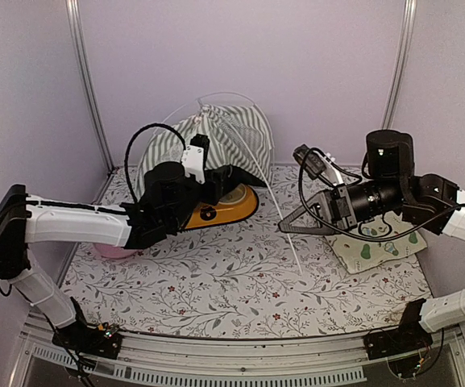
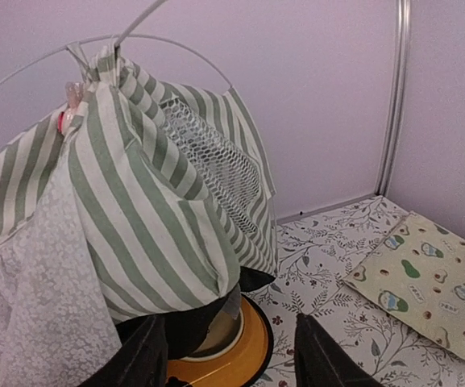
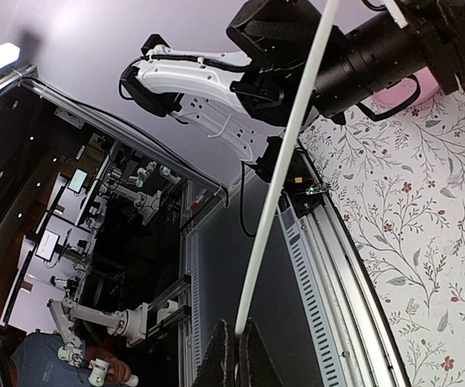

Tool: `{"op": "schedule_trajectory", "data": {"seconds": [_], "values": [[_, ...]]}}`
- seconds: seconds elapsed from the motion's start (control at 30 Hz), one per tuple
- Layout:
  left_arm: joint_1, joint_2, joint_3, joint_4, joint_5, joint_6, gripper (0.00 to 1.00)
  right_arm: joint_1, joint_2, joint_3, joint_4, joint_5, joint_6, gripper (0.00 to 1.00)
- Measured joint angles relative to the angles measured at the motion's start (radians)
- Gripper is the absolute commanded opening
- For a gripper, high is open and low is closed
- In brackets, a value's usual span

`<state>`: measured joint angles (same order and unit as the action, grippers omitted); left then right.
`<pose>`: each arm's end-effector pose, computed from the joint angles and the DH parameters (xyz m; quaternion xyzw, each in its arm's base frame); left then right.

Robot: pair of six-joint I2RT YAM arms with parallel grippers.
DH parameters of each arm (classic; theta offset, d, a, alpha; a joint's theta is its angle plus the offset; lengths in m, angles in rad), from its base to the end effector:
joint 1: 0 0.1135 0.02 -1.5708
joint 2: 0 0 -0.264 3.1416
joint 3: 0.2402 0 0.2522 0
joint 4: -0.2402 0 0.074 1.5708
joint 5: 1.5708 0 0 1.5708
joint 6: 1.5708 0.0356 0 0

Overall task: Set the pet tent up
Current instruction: Pick up the tent fabric from the tent.

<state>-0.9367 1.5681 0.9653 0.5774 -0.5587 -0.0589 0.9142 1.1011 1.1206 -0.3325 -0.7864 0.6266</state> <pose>0.2280 -0.2782 0.2854 0.1182 0.7048 -0.1469 0.6838 0.1257 0.2044 0.3831 -0.3301 0.7070 0.6008 0.1742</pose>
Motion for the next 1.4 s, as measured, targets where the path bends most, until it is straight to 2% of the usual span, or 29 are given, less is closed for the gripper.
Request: {"op": "schedule_trajectory", "data": {"seconds": [0.33,0.73,0.9,1.03,1.17,1.4], "values": [[-0.005,0.248,0.259,0.017,-0.206,-0.063,0.67,0.012,0.013,0.0,0.028,0.022,0.006,0.0],[0.006,0.436,0.435,0.028,-0.404,-0.059,0.69,0.02,0.021,0.0,0.034,0.027,0.014,0.0],[0.025,0.463,0.438,0.067,-0.424,-0.031,0.42,0.024,0.021,0.0,0.034,0.032,0.02,0.0],[0.034,0.463,0.438,0.145,-0.41,0.018,0.01,0.027,0.025,0.001,0.033,0.043,0.029,0.0],[0.032,0.445,0.391,0.207,-0.36,0.051,0.0,0.028,0.039,0.006,0.031,0.063,0.033,0.0],[-0.015,0.284,0.13,0.357,-0.264,0.103,0.0,0.043,0.082,0.014,0.029,0.089,0.042,0.0]]}}
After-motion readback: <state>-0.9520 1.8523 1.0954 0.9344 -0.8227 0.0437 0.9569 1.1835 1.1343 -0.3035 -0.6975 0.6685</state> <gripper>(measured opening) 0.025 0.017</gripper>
